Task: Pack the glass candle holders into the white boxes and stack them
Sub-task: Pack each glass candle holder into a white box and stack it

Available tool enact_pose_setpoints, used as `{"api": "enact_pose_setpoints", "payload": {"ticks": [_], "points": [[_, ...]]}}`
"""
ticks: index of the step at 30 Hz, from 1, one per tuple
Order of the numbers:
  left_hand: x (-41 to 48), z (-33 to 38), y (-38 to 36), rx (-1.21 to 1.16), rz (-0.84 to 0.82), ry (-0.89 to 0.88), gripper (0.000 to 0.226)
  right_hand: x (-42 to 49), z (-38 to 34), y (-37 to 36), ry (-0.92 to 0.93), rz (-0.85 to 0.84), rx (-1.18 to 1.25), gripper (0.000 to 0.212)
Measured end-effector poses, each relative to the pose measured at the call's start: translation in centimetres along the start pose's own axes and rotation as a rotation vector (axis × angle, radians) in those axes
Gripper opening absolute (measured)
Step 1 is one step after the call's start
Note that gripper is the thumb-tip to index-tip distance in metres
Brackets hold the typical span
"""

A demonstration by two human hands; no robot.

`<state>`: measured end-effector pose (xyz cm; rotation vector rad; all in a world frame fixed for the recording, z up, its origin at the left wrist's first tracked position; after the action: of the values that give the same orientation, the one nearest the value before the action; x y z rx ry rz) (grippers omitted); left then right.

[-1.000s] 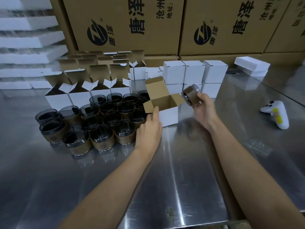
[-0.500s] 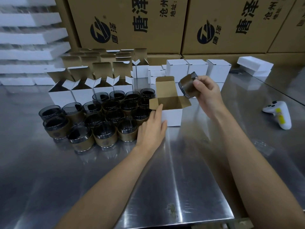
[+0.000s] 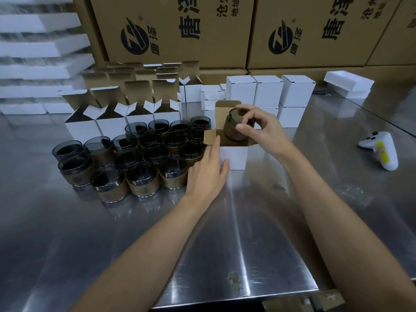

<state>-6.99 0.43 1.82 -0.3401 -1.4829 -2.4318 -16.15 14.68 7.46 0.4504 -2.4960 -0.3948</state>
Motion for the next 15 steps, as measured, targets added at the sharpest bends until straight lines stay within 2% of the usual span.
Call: {"api": "enact_pose_setpoints", "payload": {"ticks": [7,15], "points": [[-0.1,0.0,-0.2,0.012,-0.007,0.008,0.07,-0.5,0.7,-2.5,-0.063,-0.068,-0.134,0.014],[-0.1,-0.2,-0.4,0.021,-0.014,-0.01,0.073,-0.5,1.6,-3.0,-0.138,-0.101,-0.096,0.016]]}}
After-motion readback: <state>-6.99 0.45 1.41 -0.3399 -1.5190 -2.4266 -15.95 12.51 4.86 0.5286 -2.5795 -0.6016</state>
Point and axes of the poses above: each hand's wrist, its own x-axis towards the middle knuckle, its own y-axis out of the back of the hand, z = x × y, the point moved 4 cm from there along x, towards the middle knuckle
